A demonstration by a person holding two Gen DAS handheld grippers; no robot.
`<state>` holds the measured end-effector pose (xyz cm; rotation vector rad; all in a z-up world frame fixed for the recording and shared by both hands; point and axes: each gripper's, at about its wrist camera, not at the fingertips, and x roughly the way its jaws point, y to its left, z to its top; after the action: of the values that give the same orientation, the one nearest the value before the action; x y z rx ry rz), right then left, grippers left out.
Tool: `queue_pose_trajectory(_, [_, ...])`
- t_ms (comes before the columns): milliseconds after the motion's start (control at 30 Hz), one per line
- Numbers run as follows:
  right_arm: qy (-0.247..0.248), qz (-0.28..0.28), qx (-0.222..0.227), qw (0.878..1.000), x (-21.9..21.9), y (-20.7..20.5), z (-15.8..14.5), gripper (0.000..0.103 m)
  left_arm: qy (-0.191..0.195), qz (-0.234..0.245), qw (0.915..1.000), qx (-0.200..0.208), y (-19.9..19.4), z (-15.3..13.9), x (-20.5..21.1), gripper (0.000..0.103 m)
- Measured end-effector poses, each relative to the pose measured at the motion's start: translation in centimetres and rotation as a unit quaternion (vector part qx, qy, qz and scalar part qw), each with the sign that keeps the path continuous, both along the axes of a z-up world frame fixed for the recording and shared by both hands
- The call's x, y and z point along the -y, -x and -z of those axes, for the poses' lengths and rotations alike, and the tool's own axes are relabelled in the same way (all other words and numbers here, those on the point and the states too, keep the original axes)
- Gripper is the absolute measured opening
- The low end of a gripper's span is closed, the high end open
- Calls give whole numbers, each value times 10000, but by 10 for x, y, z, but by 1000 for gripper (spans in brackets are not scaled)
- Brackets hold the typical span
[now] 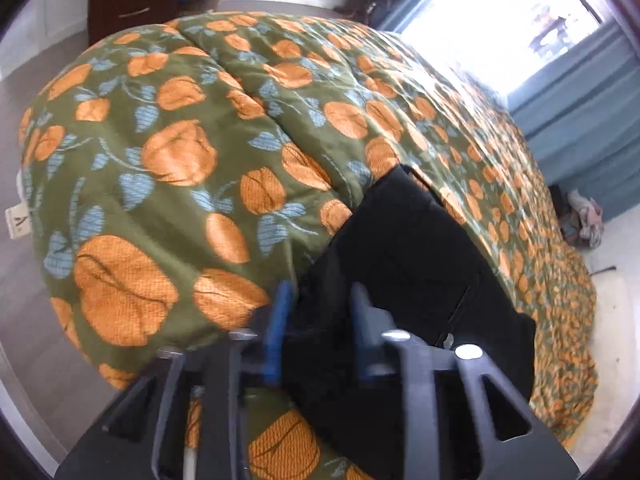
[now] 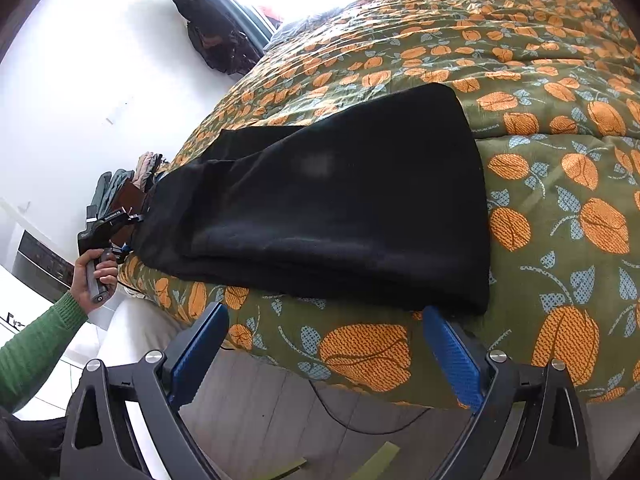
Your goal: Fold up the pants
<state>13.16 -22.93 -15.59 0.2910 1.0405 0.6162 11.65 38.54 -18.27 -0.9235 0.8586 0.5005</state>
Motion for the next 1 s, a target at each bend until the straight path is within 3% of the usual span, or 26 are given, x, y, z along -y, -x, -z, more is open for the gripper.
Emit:
queue_pose_trajectory(67, [-27, -2, 113, 9999, 1, 2, -5, 97, 78, -11, 9996, 285, 8, -24, 5, 16])
queue_pose_trajectory(167, [-95, 28, 230, 9997, 4, 4, -10, 97, -120, 330, 9969, 704, 4, -81, 37, 15])
queue_pose_trajectory(200, [-134, 44, 257, 9996, 5, 5, -11, 97, -149, 582, 9936, 955, -1, -105, 56, 9])
queue_pose_trajectory(267, [-219, 95, 294, 9993, 7, 4, -13, 97, -142, 1110, 9845, 1350, -16, -143, 98, 9])
queue_pose_trajectory(367, [-399, 187, 350, 9984, 13, 2, -17, 97, -703, 2062, 9641, 1519, -44, -189, 182, 9])
queue_pose_trajectory(500, [-531, 371, 469, 9968, 25, 0, -23, 97, -1039, 2998, 9396, 1284, -84, -182, 290, 9])
queue_pose_trajectory(600, [-626, 610, 505, 9949, 40, 1, -25, 97, -1191, 3337, 9291, 1058, -110, -160, 359, 9])
queue_pose_trajectory(700, [-715, 877, 442, 9926, 57, 1, -23, 97, -1816, 3605, 9111, 838, -134, -149, 422, 10])
queue_pose_trajectory(767, [-775, 1049, 343, 9909, 66, -1, -19, 97, -2158, 4004, 8900, 315, -161, -132, 466, 15])
queue_pose_trajectory(833, [-827, 1165, 273, 9894, 72, -3, -16, 97, -2274, 4495, 8633, -325, -177, -111, 500, 19])
queue_pose_trajectory(867, [-845, 1201, 249, 9888, 73, -4, -15, 97, -2311, 4678, 8519, -461, -178, -108, 514, 19])
queue_pose_trajectory(900, [-844, 1218, 236, 9887, 74, -5, -14, 97, -2343, 4867, 8403, -466, -173, -110, 527, 22])
queue_pose_trajectory(967, [-804, 1236, 264, 9887, 75, -7, -15, 97, -2399, 5159, 8222, -158, -153, -129, 546, 37])
queue_pose_trajectory(1000, [-791, 1247, 282, 9886, 76, -6, -15, 97, -2438, 5240, 8160, 68, -139, -144, 549, 54])
